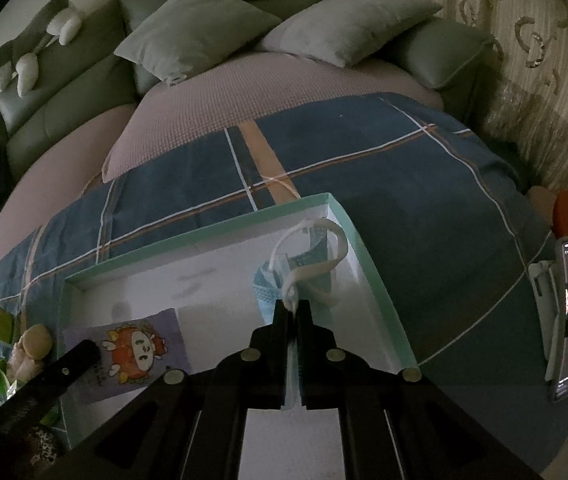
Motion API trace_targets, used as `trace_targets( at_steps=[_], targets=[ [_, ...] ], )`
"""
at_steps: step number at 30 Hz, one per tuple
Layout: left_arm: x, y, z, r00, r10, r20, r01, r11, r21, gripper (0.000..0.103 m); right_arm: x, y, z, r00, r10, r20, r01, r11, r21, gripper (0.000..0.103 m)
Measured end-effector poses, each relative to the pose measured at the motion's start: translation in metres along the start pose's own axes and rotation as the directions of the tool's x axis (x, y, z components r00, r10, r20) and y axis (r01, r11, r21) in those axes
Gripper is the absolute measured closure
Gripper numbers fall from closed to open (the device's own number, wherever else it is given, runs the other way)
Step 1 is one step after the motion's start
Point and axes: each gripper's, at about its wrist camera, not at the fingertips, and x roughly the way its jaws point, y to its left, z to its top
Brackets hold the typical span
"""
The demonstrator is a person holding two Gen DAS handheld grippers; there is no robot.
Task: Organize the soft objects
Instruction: 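Carry the packet and mask over the white tray and open the left tool, then open the right tool to drop the mask in the tray while the left tool withdraws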
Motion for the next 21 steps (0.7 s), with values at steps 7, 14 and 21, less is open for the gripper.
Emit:
trace_targets(
  at_steps=[7, 14, 21],
  targets=[
    [-0.017, 0.009, 0.001, 0.998, 0.038, 0.048, -0.038, 0.999, -0.016, 0.019, -0.009, 0.003, 0.001, 1.0, 0.02, 0.024, -0.019, 1.0, -0.005, 0.098],
    [-0.031, 0.018, 0.006, 0.993, 0.07, 0.094, -0.067, 0.997, -0.037, 0.001, -0.02, 0.008, 0.003, 0.998, 0.019, 0.063, -0.018, 1.0, -0.02, 0.034],
    [-0.043, 0.024, 0.009, 0.992, 0.018, 0.126, -0.012, 0.999, -0.046, 0.001, -0.033, 0.016, 0.005, 0.994, 0.006, 0.106, 0.0, 0.998, -0.06, 0.03]
  ],
)
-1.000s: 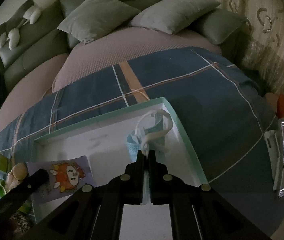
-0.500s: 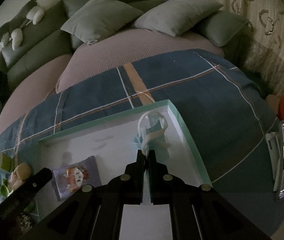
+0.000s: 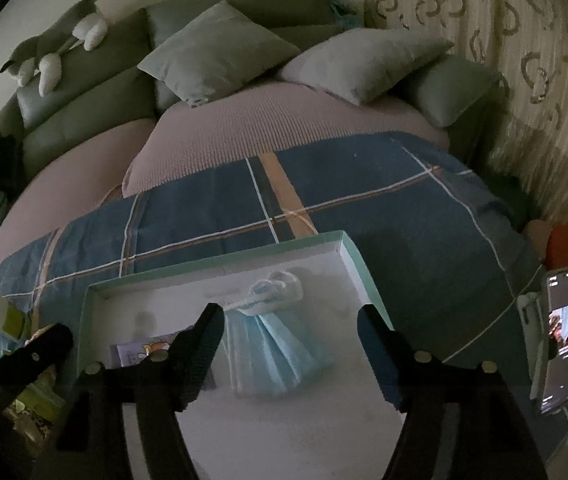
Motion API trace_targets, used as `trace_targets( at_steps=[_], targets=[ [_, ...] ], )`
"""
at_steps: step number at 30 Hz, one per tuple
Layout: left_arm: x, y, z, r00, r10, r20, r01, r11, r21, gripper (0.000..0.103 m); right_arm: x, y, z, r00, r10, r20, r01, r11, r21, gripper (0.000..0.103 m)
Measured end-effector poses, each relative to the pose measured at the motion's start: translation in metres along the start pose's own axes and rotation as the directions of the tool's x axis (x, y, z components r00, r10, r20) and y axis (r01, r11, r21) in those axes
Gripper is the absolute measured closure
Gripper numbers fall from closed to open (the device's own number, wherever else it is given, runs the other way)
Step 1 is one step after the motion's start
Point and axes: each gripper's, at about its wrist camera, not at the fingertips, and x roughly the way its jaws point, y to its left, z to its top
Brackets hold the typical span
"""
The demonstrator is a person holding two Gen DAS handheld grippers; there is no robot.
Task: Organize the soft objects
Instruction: 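Open the right tool to drop the mask in the tray while the left tool withdraws, then grasp the green tissue pack with the right tool while the left tool grasps the yellow-green cloth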
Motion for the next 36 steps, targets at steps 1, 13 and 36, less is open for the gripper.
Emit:
trace_targets(
  at_steps=[1, 13, 36],
  targets=[
    [-0.003, 0.002, 0.001, 1.0, -0.023, 0.006, 0.023, 1.0, -0.008, 0.001, -0.001, 0.0, 0.0, 1.0, 0.006, 0.004, -0.006, 1.0, 0.003, 0.03],
    [-0.049, 0.046, 0.018, 0.987, -0.049, 0.15, 0.07, 0.987, -0.142, 0.0, -0.011, 0.013, 0.0, 0.998, 0.062, 0.03, -0.062, 0.998, 0.0, 0.03],
    [-0.129, 0.154, 0.023, 0.929, 0.282, 0.239, -0.202, 0.929, -0.31, 0.0, -0.015, 0.102, -0.023, 0.954, 0.297, -0.045, -0.3, 0.945, -0.128, 0.03]
  ],
)
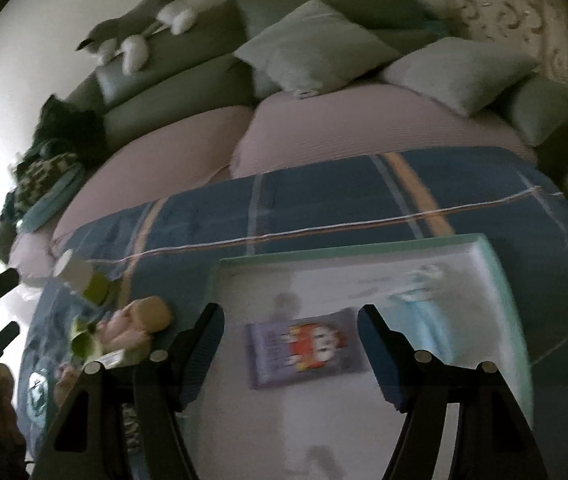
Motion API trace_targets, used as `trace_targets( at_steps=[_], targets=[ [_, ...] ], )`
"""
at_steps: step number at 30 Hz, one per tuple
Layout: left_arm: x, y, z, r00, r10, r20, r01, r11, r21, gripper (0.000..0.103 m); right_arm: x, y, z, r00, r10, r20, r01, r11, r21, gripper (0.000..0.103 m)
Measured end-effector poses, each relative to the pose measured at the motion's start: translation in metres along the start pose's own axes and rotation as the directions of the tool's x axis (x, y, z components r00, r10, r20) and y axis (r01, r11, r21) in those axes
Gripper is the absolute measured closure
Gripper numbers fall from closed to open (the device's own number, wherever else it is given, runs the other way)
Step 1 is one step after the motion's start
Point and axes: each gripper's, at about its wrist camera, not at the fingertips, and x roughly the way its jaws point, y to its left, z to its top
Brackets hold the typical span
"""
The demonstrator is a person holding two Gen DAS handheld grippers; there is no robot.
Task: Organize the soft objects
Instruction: 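Grasp the green tissue pack with the right tool while the left tool grasps the yellow-green cloth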
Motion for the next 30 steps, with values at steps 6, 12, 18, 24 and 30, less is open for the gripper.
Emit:
trace_targets(
  at_steps=[6, 12, 18, 24, 30],
  targets=[
    [-0.005, 0.016, 0.001, 0.983, 0.176, 0.043, -0.178, 0.984, 0.024, 0.0, 0.011, 0.041, -0.011, 0.994, 0.097, -0.047, -0.1, 0.993, -0.067, 0.03],
    [-0.002, 0.034, 0.004, 0.982, 0.187, -0.002, -0.187, 0.982, -0.001, 0.0, 0.023, 0.081, -0.026, 0.982, 0.161, -0.1, -0.174, 0.975, -0.14, 0.03],
    [0.006, 0.045, 0.004, 0.967, 0.249, -0.056, -0.248, 0.969, 0.012, 0.0, 0.038, 0.112, -0.043, 0.968, 0.192, -0.16, -0.222, 0.954, -0.201, 0.03],
    [0.017, 0.046, -0.001, 0.936, 0.331, -0.116, -0.32, 0.942, 0.105, 0.0, 0.061, 0.134, -0.059, 0.952, 0.195, -0.236, -0.25, 0.94, -0.231, 0.03],
    [0.032, 0.046, -0.008, 0.904, 0.386, -0.183, -0.357, 0.918, 0.171, 0.0, 0.074, 0.147, -0.066, 0.951, 0.174, -0.256, -0.242, 0.934, -0.264, 0.03]
  ],
)
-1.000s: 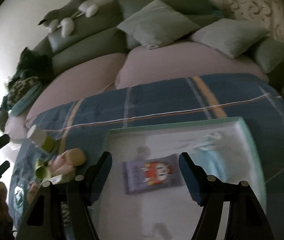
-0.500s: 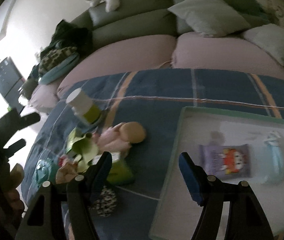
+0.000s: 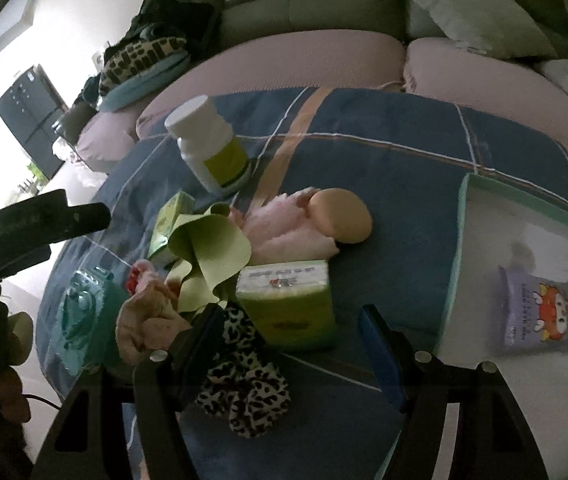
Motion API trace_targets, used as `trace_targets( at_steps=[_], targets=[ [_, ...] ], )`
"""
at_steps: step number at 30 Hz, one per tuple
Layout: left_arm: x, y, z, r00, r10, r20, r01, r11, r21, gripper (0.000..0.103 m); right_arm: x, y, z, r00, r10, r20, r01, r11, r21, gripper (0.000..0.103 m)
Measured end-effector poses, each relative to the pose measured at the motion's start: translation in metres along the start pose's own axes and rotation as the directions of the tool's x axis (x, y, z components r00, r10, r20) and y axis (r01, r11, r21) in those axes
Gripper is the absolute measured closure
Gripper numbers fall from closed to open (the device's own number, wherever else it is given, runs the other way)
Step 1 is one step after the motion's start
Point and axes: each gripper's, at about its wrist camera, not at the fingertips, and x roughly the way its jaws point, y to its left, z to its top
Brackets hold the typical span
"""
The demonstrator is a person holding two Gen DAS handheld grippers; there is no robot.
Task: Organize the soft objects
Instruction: 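Grasp the green tissue pack with the right tool while the left tool grasps the yellow-green cloth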
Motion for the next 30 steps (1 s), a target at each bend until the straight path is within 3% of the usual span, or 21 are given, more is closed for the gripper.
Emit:
trace_targets(
  at_steps=[5, 9, 12, 25, 30],
  targets=[
    [0.005, -0.011, -0.002, 0.994, 0.11, 0.001, -0.11, 0.991, 0.076, 0.0, 0.011, 0.001, 0.003, 1.0, -0.017, -0.006, 0.017, 1.0, -0.009, 0.031],
    [0.004, -0.011, -0.001, 0.998, 0.056, -0.011, -0.056, 0.996, 0.063, 0.0, 0.012, 0.002, 0.003, 1.0, -0.021, 0.004, 0.021, 1.0, -0.012, 0.035],
    [0.004, -0.013, -0.001, 0.998, 0.058, -0.012, -0.057, 0.996, 0.067, 0.0, 0.012, 0.002, 0.005, 1.0, -0.019, 0.014, 0.019, 1.0, -0.013, 0.047],
    [0.005, -0.025, 0.003, 0.999, 0.03, -0.013, -0.029, 0.997, 0.075, 0.0, -0.008, -0.009, 0.006, 0.999, -0.012, 0.052, 0.01, 0.999, 0.034, 0.051],
    [0.007, -0.038, 0.011, 0.999, -0.035, -0.027, 0.038, 0.996, 0.087, 0.0, -0.021, -0.026, 0.007, 0.998, -0.02, 0.063, 0.014, 0.995, 0.097, 0.051]
  ],
)
